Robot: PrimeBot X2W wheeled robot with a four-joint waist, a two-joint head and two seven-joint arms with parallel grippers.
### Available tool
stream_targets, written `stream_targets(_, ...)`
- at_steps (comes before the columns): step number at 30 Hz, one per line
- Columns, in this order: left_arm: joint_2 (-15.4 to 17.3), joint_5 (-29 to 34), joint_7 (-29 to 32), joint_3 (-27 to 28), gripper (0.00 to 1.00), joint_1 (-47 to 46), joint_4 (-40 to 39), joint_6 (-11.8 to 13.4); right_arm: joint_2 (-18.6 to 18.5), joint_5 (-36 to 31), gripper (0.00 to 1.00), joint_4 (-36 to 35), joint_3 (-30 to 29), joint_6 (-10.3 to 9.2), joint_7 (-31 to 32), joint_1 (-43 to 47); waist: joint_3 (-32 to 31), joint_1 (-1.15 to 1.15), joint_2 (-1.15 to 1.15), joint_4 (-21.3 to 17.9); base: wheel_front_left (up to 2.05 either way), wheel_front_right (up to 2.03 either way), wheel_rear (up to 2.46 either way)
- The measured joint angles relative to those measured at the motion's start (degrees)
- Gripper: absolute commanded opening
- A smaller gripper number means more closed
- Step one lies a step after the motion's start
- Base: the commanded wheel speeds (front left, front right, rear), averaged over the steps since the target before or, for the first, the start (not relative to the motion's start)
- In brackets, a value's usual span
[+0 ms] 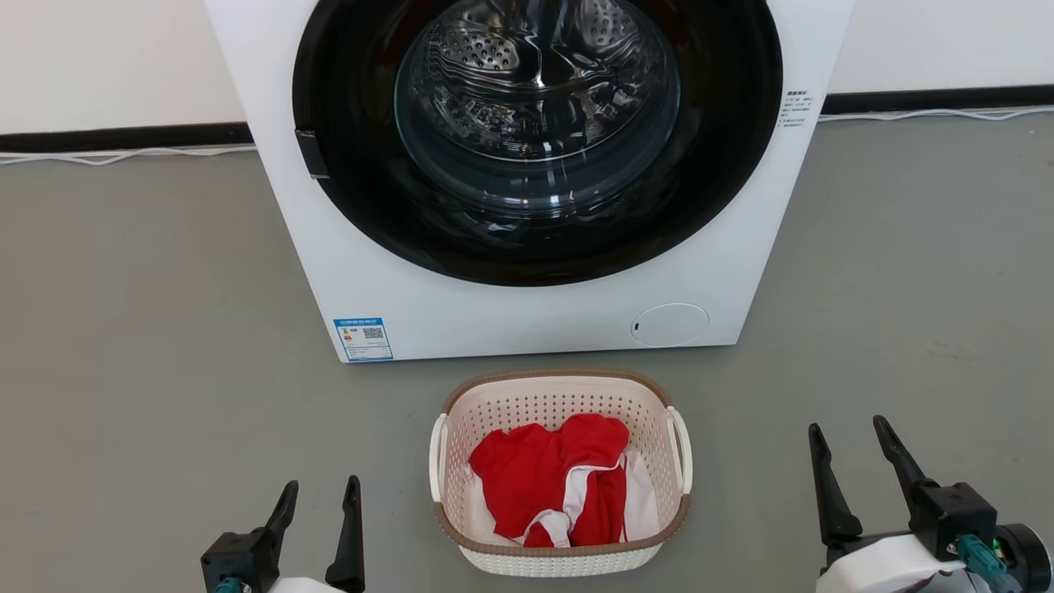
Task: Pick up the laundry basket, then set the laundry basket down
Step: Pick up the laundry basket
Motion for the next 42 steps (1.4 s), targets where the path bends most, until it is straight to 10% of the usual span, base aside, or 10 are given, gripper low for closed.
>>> stream_targets(16, 0.0, -0.8, 0.0, -2.1, 1.00, -3.3, 4.6, 1.0, 0.1, 2.1, 1.00, 4.4, -1.4, 0.03, 0.0, -3.1, 5.5, 0.00, 0.00, 0.9, 0.00, 0.00, 0.00)
stream_targets(42, -0.6, -13.6, 0.0, -19.5, 1.00, -43.6, 34.1, 4.4, -1.6, -6.9, 1.00, 36.4, -5.1, 0.03, 3.0, -38.5, 33.3, 0.01, 0.00, 3.7, 0.00, 0.00, 0.00)
